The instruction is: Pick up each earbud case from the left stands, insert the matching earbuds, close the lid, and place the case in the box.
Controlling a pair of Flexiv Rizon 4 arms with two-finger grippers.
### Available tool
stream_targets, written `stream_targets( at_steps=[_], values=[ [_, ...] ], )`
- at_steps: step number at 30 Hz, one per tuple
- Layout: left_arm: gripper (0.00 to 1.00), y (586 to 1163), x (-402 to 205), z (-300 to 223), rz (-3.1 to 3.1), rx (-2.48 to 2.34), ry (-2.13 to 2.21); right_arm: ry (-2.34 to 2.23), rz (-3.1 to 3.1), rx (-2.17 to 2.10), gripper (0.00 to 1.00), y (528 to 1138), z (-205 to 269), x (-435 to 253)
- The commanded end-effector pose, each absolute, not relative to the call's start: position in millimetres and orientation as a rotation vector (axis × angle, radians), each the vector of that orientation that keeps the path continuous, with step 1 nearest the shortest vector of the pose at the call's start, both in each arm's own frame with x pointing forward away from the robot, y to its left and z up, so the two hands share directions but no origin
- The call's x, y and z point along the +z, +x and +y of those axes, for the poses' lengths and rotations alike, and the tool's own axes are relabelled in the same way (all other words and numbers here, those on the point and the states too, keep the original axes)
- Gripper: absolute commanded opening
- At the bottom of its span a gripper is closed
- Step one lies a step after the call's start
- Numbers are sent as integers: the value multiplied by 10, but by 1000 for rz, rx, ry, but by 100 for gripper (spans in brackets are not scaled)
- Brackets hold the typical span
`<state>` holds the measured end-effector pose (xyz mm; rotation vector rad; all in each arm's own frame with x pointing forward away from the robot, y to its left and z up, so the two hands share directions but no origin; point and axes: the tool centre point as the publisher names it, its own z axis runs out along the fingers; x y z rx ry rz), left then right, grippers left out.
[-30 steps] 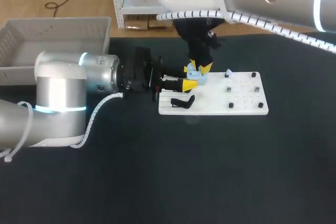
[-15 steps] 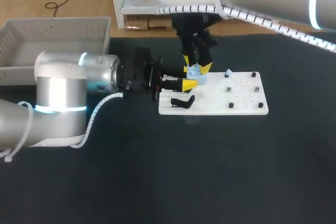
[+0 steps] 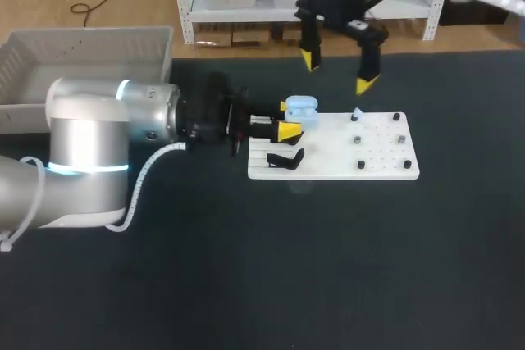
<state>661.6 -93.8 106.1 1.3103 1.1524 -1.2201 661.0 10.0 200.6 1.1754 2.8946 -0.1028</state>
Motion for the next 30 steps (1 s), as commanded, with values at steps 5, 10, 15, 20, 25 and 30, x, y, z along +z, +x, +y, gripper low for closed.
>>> stream_targets(
  at_steps=[5,10,15,20,25,30],
  values=[
    [0,6549,1152,-667,1166,-1216,1309,942,2800,235,95,6444,-13,1914],
    [0,6562,1191,-614,1171,-1208,1305,864,2873,305,100,6505,6,1896],
    [0,6562,1191,-614,1171,-1208,1305,848,2941,422,100,6550,-29,1882],
    [0,6562,1191,-614,1171,-1208,1305,837,2972,415,100,6594,-82,1843],
    [0,6562,1191,-614,1171,-1208,1305,834,2989,373,100,6619,-103,1807],
    [0,6562,1191,-614,1171,-1208,1305,834,2989,373,100,6619,-103,1807]
  ],
)
